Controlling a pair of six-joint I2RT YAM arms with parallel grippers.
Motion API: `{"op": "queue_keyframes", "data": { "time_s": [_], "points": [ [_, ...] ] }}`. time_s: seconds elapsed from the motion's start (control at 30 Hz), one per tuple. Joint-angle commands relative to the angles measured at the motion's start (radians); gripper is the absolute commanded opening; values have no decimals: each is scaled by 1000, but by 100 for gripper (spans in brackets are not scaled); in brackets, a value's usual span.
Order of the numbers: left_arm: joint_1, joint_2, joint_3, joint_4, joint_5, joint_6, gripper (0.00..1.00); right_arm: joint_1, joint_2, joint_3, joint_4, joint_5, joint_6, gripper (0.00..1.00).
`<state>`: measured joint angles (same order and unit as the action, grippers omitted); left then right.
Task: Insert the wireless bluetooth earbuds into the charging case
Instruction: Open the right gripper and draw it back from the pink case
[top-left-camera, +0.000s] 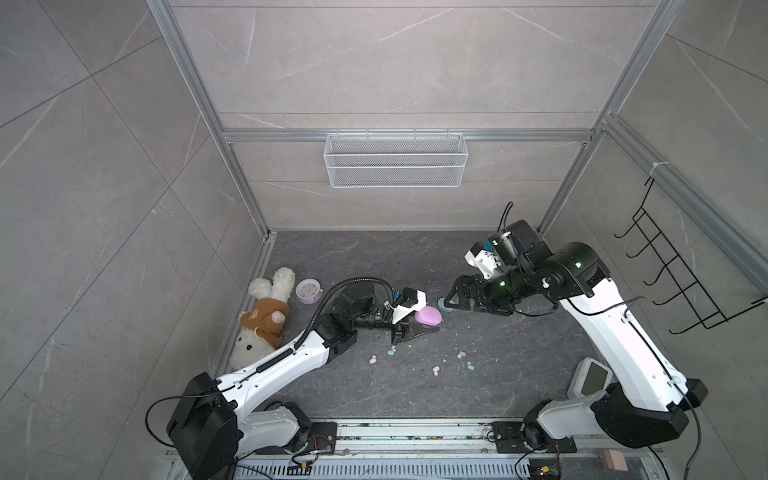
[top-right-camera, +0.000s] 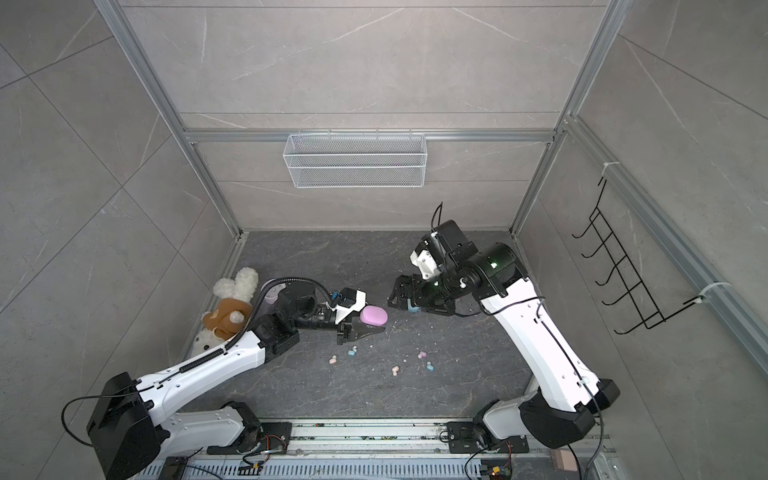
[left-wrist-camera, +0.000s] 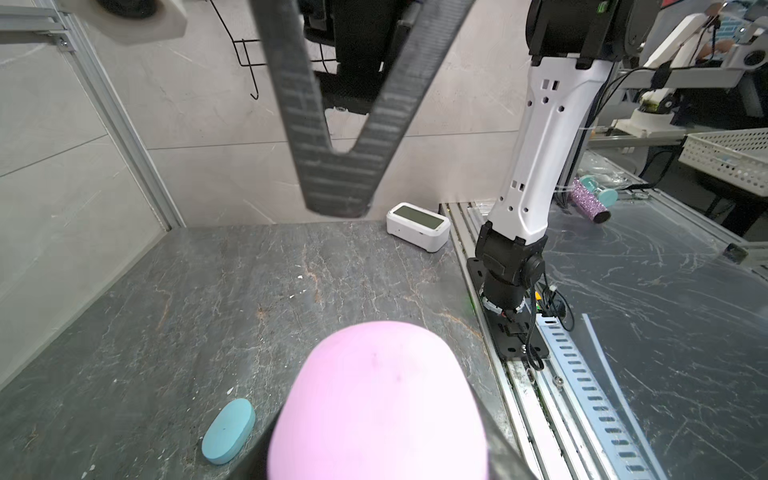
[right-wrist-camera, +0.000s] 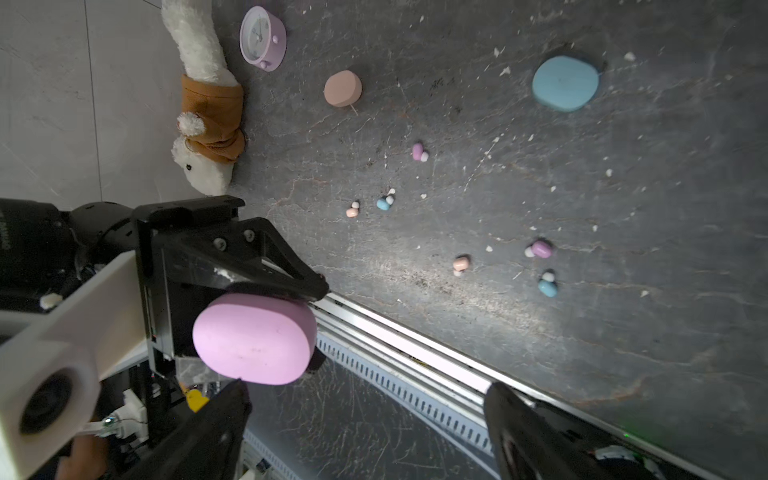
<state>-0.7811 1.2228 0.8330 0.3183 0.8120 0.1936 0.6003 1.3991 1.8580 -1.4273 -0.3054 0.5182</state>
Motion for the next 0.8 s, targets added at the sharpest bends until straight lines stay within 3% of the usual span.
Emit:
{"op": "queue_keyframes", "data": {
  "time_s": [0.0,0.13,0.43,0.77],
  "points": [
    [-4,19,-11,153,52,-106,27,34,-60,-24,63,117,-142,93],
    [-5,42,-16,196,63,-150,27,104,-103,-71,138,203,-227,99],
    [-6,53,-17,213,66,-168,27,251,-156,-212,276,310,-374,97],
    [-7,60,-12,198,65,-161,27,282,-165,-238,329,358,-416,96]
  ]
}}
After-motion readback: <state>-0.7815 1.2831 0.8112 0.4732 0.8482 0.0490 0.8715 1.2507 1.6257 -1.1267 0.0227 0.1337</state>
